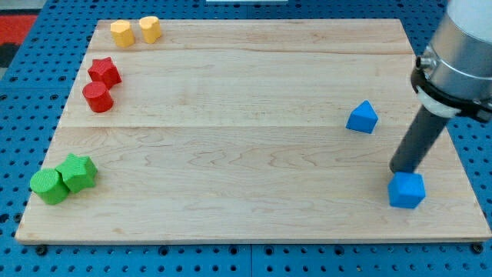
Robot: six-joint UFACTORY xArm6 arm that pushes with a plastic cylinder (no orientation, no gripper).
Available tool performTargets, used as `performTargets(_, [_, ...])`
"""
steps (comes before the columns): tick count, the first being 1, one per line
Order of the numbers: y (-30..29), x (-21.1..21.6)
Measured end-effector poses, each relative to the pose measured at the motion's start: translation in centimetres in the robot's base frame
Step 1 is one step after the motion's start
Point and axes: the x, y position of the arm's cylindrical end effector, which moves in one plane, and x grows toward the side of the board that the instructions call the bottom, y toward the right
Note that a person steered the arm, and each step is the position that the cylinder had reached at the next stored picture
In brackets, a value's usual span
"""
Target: Slide the blue cube towards center right
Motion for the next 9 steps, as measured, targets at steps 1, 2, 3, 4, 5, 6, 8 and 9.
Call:
performTargets(1, [4.9, 0.5])
performTargets(2, [8.2, 0.5])
performTargets(3, [8.8, 0.5])
performTargets(4, [8.8, 0.5])
performTargets(5, [10.6, 4.5])
performTargets(6, [11.0, 6.3])
performTargets(8, [10.0, 6.2])
performTargets(9, [9.3, 6.2])
